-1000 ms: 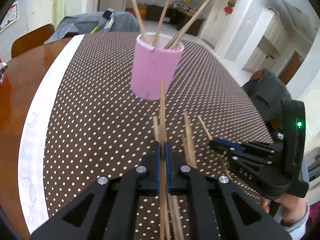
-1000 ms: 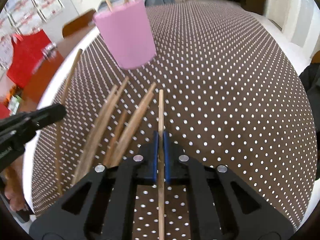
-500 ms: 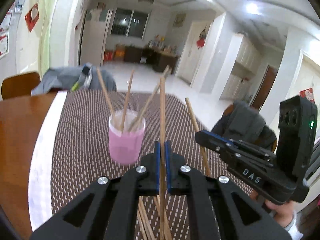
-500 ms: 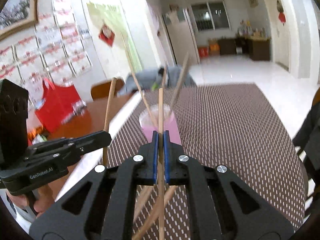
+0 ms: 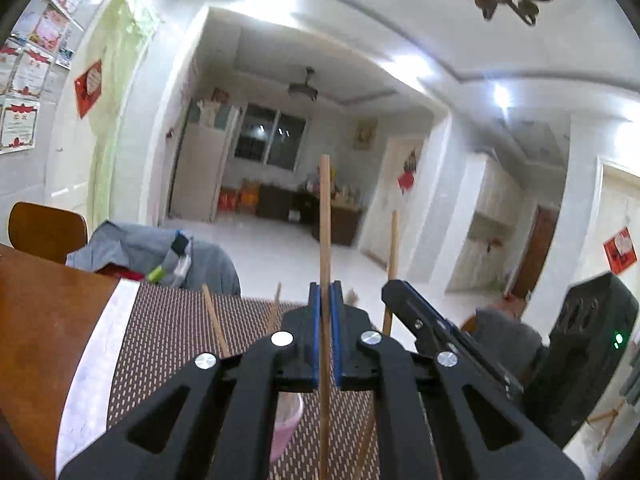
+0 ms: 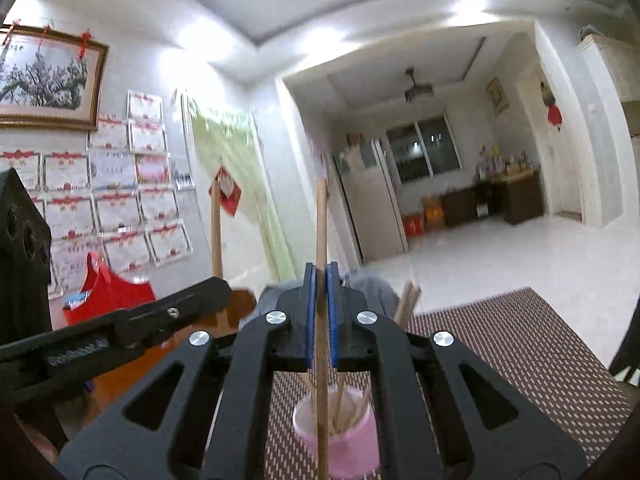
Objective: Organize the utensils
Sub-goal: 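Lift both held chopsticks upright and carry them above the pink cup, then lower the chopsticks into the cup and open the left gripper while the right gripper opens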
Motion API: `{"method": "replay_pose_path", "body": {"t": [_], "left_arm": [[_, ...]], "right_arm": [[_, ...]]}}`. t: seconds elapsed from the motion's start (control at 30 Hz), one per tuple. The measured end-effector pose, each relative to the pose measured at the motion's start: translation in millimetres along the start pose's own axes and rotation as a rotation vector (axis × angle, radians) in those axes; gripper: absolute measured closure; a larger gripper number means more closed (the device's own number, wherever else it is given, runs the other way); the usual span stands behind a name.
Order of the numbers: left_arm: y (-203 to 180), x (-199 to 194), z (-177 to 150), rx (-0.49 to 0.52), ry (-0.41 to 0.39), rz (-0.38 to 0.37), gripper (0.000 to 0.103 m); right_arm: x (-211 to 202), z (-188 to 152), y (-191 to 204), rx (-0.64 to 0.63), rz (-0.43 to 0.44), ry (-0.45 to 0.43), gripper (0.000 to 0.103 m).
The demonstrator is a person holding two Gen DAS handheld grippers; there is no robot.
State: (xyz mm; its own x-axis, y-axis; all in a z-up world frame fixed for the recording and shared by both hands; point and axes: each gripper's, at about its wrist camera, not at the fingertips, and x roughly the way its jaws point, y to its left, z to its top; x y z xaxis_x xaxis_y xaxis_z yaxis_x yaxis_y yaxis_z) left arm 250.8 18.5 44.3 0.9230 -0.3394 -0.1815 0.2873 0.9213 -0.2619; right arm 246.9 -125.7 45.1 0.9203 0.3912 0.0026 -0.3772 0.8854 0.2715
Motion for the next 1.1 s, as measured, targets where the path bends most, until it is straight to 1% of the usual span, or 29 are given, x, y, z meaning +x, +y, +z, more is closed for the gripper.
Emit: {"method": "replay_pose_path", "body": {"t": [0.07,0.13,0.23,0.3,0.37,0.43,0.5,0.67,0.73,0.83,0.9,1.0,1.03,1.1], "left_arm": [[5.2,5.4,0.2,-0.019,-0.037,0.024,0.098],[12.4,9.7,0.4,-0.048,-0.076,0.032,0.098],[20.4,15.9,-0.5,-0.071,-0.133,0.044,0.098],[24.2,22.0,-2.2,-0.069,-0.167,0.055,0.098],[29.4,34.0,-5.0,-0.073,-0.160,0.086,0.098],[35.7,39.7,-7.7,-0.091,-0.151,0.085,0.098],[35.9,46.6,-8.6,-0.063,-0.125,0.117,0.098],[38.1,51.8,-12.9,-0.041,-0.104,0.141,0.097],[39.0,54.2,-14.8,-0.033,-0.091,0.149,0.097],[42.6,59.7,-17.8,-0.051,-0.049,0.141,0.097],[42.3,60.7,-19.3,-0.051,-0.045,0.146,0.098],[38.9,61.4,-20.1,-0.017,-0.042,0.167,0.097],[38.3,61.2,-19.7,-0.011,-0.041,0.175,0.096],[38.4,60.0,-18.4,-0.004,-0.037,0.192,0.081]], "right_arm": [[5.5,-0.7,-2.3,0.003,-0.006,-0.033,0.097],[12.4,-1.9,-5.6,0.011,-0.011,-0.069,0.097],[19.6,-6.1,-10.8,0.009,-0.017,-0.100,0.097],[25.1,-10.5,-12.6,0.004,-0.018,-0.106,0.097],[29.0,-13.8,-14.5,0.006,-0.019,-0.109,0.097],[32.6,-15.2,-15.2,0.004,-0.018,-0.119,0.097],[34.8,-14.9,-14.9,-0.001,-0.019,-0.140,0.097],[37.1,-11.3,-13.1,0.008,-0.021,-0.187,0.097],[37.4,-13.2,-13.7,0.008,-0.022,-0.188,0.097],[39.2,-18.3,-17.2,-0.002,-0.023,-0.170,0.097],[39.6,-20.8,-20.6,-0.001,-0.025,-0.161,0.097],[39.3,-22.3,-23.5,0.006,-0.032,-0.153,0.097],[38.8,-22.7,-24.7,0.006,-0.035,-0.149,0.097],[36.3,-22.8,-26.4,0.009,-0.035,-0.142,0.097]]}}
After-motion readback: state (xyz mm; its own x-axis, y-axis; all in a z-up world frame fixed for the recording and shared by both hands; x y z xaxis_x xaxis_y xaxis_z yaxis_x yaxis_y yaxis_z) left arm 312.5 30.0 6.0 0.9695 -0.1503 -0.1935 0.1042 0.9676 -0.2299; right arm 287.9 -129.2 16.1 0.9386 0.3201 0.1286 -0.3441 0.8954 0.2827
